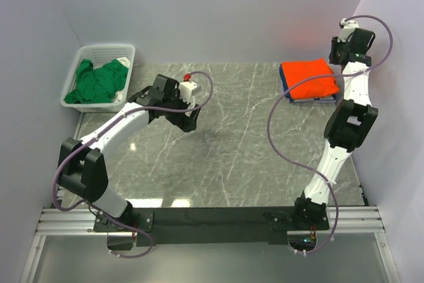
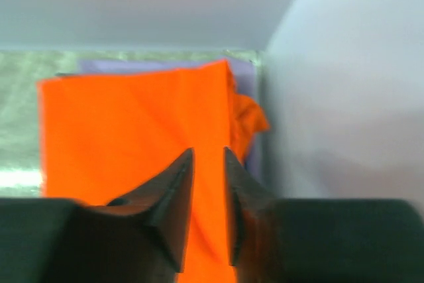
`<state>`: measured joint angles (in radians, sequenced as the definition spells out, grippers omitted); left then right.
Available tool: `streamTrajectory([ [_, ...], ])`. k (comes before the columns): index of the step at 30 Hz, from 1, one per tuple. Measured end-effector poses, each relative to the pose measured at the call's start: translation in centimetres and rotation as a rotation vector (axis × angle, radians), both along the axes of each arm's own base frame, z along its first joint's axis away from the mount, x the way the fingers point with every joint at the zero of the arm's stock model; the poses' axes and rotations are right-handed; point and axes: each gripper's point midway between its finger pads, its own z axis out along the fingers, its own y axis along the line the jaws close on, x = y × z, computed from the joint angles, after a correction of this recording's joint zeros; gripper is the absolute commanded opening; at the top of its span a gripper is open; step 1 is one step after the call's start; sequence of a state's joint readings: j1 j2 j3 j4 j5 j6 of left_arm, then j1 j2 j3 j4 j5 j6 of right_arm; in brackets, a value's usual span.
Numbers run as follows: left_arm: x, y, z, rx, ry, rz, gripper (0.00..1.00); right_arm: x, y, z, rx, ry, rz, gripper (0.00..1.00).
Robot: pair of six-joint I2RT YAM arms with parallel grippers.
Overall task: Fold and stack the t-shirts
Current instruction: Neatly place the folded tshirt to the corner
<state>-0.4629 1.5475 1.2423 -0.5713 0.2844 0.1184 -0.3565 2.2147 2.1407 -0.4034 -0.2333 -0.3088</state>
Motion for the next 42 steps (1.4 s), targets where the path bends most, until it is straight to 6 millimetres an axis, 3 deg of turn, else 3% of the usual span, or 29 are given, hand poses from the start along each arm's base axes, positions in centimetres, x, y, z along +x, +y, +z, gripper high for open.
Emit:
streamTrajectory([
  [2,0.3,0.2,0.3,-0.007,-0.001,0.006,0.99,0.6,0.7,0.3,0.050,-0.022,0.015,0.18],
  [5,0.7,0.6,0.7,-0.017,0.002,0.015,0.99,1.9,1.2,0.0,0.121,-0.058,0.017,0.15],
  [7,1.0,0.7,0.9,-0.026,0.005,0.018,0.99,2.7,1.3,-1.3,0.168,-0.063,0.008,0.13],
  [14,1.9,1.4,0.0,-0.036,0.048,0.039,0.99,3.5,1.3,-10.1,0.401,0.004,-0.078,0.03],
  [18,2.4,1.5,-0.2,-0.046,0.068,0.046,0.99,3.0,0.2,-12.9,0.464,0.033,-0.154,0.02],
  [27,3.5,0.9,0.5,-0.068,0.062,0.041,0.99,2.5,-3.0,-13.0,0.338,0.031,-0.272,0.03],
  [33,3.6,0.8,0.8,-0.074,0.058,0.038,0.99,0.4,-3.3,-12.3,0.241,0.077,-0.242,0.07],
  [42,3.3,1.0,0.7,-0.073,0.061,0.040,0.99,-4.7,-2.5,-6.0,0.099,0.070,-0.191,0.07],
])
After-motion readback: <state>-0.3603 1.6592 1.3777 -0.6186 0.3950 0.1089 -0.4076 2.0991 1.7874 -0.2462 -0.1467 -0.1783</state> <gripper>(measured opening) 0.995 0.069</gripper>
